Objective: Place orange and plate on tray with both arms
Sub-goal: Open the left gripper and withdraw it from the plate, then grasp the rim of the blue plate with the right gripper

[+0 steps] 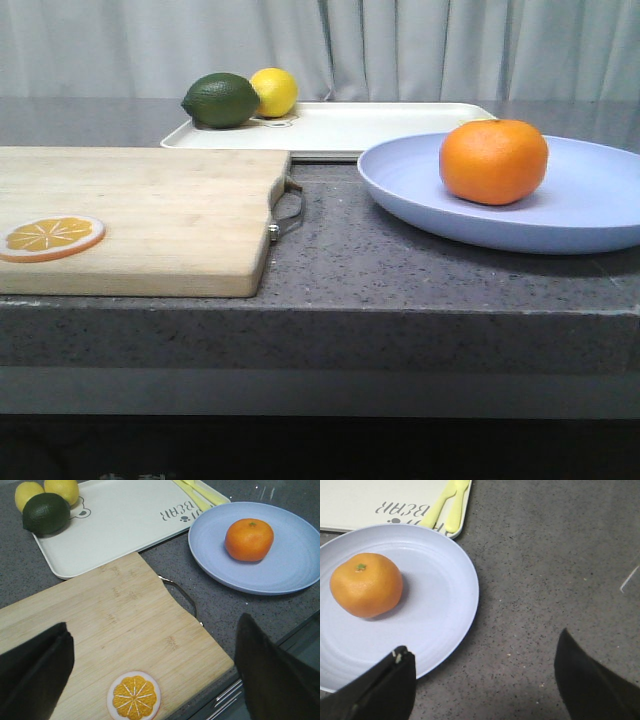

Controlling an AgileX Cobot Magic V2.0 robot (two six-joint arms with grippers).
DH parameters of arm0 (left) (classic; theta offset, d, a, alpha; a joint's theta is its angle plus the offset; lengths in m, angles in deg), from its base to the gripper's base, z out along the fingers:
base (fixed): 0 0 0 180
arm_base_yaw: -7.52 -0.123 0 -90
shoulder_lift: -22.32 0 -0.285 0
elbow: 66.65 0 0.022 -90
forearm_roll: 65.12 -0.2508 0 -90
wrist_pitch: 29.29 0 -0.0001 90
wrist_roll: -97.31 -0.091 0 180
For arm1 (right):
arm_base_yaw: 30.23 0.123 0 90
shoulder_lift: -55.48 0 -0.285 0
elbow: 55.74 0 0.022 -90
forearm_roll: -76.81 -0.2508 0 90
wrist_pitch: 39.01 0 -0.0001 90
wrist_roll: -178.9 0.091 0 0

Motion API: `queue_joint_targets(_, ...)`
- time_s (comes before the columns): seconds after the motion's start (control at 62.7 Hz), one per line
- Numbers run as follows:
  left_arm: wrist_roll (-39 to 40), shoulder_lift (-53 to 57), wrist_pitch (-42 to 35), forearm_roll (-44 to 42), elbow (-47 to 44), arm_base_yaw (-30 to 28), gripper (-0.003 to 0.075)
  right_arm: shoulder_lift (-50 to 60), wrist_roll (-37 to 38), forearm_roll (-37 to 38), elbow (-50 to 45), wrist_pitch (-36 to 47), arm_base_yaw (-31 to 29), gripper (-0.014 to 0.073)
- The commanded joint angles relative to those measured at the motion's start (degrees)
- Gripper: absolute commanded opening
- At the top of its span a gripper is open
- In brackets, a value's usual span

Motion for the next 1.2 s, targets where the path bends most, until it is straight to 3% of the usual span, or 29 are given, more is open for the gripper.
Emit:
queue_joint_targets(0.0, 0.6, 0.5, -4.4, 0.5, 1.4, -0.2, 0.0631, -0.1, -0.5, -2.2, 1.8, 2.2, -0.1, 0.0581)
queue_joint_targets(0.112, 0.6, 0.5, -4.4, 0.4, 1.4, -0.2, 0.0631, -2.6, 0.4, -6.1, 2.6, -2.1, -0.1, 0.0581)
queue_joint_targets(0.431, 0.6, 0.5, -4.4, -0.1, 1.4, -0.2, 0.0631, -17.5, 2.4, -5.7, 9.7, -16.5, -5.0, 0.0581)
queue_joint_targets(0.51, 0.6, 0.5, -4.4, -0.1, 1.4, -0.2, 0.0631, -20.6, 2.4, -7.7, 10.5, -17.0, -8.0, 0.0581)
queue_joint_targets(0.67, 0.6, 0.5, -4.4, -0.1, 1.4, -0.2, 0.0631, -25.5, -3.7, -20.4, 10.5, -16.7, -13.0, 0.0581)
queue_joint_targets(0.893, 0.5, 0.5, -4.6, -0.1, 1.4, -0.2, 0.0631, -30.0, -12.0, -35.6, 10.5, -13.2, -13.9, 0.0581)
queue_joint_targets(1.18, 0.5, 0.5, -5.2, -0.1, 1.4, -0.2, 0.063, -34.5, -12.5, -37.6, 10.5, -11.2, -13.9, 0.0581)
